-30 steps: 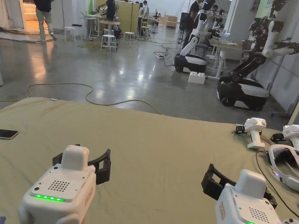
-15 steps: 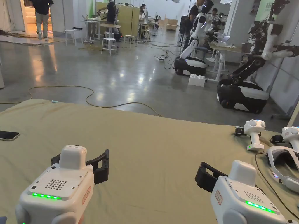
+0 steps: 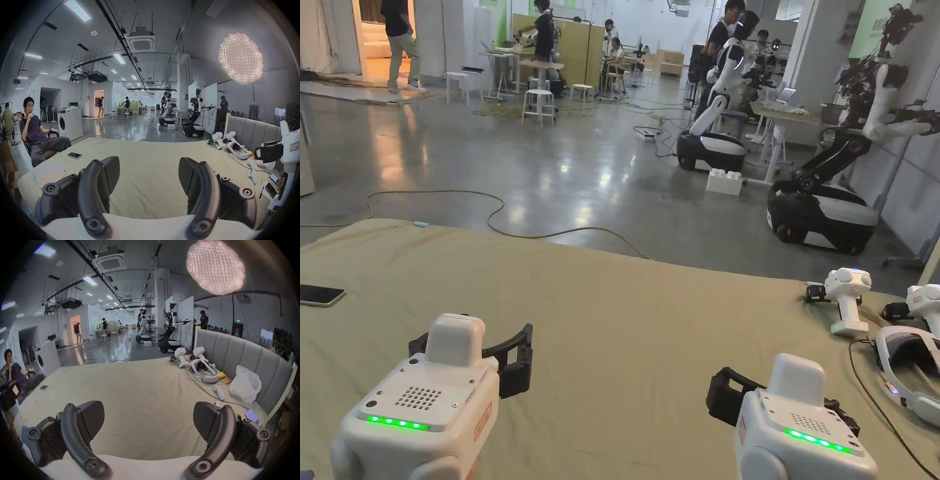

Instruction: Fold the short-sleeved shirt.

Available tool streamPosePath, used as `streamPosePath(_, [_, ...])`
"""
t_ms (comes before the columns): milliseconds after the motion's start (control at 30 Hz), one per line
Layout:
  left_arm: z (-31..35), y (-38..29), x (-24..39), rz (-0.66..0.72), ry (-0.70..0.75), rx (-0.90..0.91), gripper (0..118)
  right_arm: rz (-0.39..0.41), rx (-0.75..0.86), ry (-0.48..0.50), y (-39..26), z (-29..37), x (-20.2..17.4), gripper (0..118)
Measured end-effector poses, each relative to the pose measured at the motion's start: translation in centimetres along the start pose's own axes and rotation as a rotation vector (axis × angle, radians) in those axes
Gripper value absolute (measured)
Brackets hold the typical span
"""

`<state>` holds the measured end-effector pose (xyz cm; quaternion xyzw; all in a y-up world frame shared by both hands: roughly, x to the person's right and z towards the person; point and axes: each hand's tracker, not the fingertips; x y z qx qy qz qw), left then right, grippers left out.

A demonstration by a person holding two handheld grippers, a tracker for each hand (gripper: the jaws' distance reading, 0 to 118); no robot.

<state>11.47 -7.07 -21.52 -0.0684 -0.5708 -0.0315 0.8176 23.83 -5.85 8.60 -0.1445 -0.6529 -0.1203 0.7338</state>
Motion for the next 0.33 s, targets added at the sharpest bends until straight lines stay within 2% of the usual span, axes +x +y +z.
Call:
streamPosePath(167, [0.0,0.1,0.3,-0.005,-0.007,0.000,81,-0.015,-0.017,0.101,-0.3,-0.3,0.6,112])
streamPosePath(333, [-0.1,0.0,0.5,-0.015,-0.014,-0.004,81,-0.110,-0.040,0.135,0.1,-0.3,1.7,112])
